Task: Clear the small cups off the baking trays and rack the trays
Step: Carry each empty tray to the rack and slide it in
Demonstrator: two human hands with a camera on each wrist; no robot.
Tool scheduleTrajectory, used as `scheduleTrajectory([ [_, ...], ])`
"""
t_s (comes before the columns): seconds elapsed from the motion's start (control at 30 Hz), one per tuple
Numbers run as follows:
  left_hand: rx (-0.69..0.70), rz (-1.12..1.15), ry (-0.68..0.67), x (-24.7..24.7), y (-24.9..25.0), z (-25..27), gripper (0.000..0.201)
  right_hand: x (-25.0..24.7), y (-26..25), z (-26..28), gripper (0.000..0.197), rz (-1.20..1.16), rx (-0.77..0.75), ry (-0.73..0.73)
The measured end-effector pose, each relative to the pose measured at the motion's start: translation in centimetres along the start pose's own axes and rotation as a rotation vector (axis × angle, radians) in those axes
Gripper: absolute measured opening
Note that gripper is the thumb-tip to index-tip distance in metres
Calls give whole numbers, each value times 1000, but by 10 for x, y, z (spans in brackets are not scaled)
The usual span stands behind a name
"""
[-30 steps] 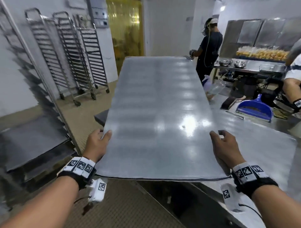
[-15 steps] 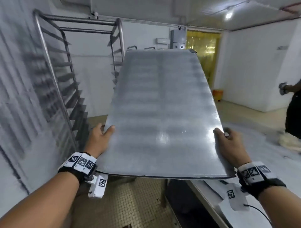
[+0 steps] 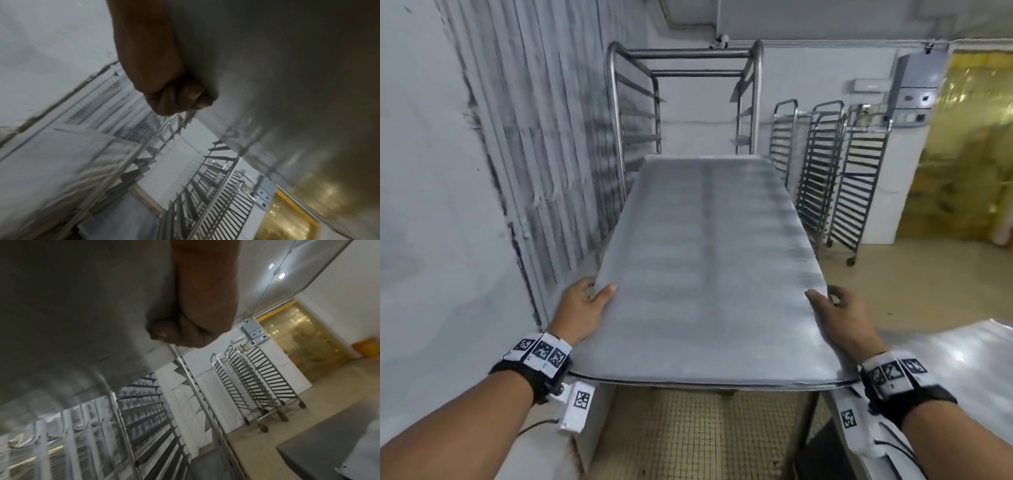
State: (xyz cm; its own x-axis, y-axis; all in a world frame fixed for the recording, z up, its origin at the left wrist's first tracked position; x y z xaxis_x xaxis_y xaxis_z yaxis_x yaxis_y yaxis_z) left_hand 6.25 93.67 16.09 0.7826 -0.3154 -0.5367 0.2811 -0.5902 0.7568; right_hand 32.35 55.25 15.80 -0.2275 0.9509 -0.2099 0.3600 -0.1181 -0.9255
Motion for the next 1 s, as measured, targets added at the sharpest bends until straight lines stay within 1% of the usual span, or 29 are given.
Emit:
scheduleTrajectory([
  [0.07, -65, -27, -5, 1, -13, 4, 37, 9, 10, -14, 18, 36, -21, -63],
  [0.17, -143, -72, -5, 5, -27, 15, 52, 19, 30, -26, 24, 85, -3, -135],
  [0.2, -156, -77, -15, 7, -30, 17, 54, 22, 37, -28, 26, 102, 4, -146],
  [0.23, -153, -80, -24, 8, -32, 19, 50, 25, 46, -29, 29, 117, 13, -153],
  [0.3, -160, -66, -35, 12, -34, 24, 32, 31, 54, -28, 31, 133, 21, -160],
  [0.37, -159, -71, -32, 17, -39, 24, 29, 38, 56, -24, 31, 130, 37, -163],
  [0.5, -147, -60, -60, 25, -54, 13, 22, 51, 65, -22, 39, 142, 83, -140],
  [0.57, -139, -55, -72, 25, -61, 3, 22, 61, 70, -25, 44, 157, 113, -137],
  [0.67, -130, -49, -116, 22, -81, -19, 20, 82, 64, -24, 45, 187, 137, -134],
  [0.73, -140, -47, -138, 21, -94, -36, 14, 94, 62, -25, 54, 188, 136, -115],
  [0.8, -124, -46, -165, 20, -96, -48, 25, 105, 59, -28, 59, 193, 147, -117],
  [0.83, -122, -38, -180, 21, -97, -54, 30, 110, 59, -31, 59, 200, 162, -121],
  [0.87, -120, -23, -190, 21, -98, -60, 31, 115, 59, -34, 58, 212, 174, -126],
  [0.93, -109, -37, -209, 26, -107, -77, 26, 123, 64, -43, 56, 212, 201, -125],
  [1.0, -146, -21, -235, 32, -123, -94, 22, 130, 70, -55, 53, 203, 207, -112],
])
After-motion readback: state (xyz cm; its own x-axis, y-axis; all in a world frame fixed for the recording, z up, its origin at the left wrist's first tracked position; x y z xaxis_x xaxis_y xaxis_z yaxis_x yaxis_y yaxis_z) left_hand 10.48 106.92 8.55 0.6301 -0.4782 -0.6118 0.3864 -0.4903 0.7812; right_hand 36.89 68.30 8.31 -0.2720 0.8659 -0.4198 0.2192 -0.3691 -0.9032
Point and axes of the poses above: each hand's wrist, its own z-axis away from the middle knuckle, its own x-axis out of the palm, y = z × x, the point moved 3 cm from there along -z, towards the middle knuckle, and after that the axes turned 11 degrees about -z, right-handed, at the moved point
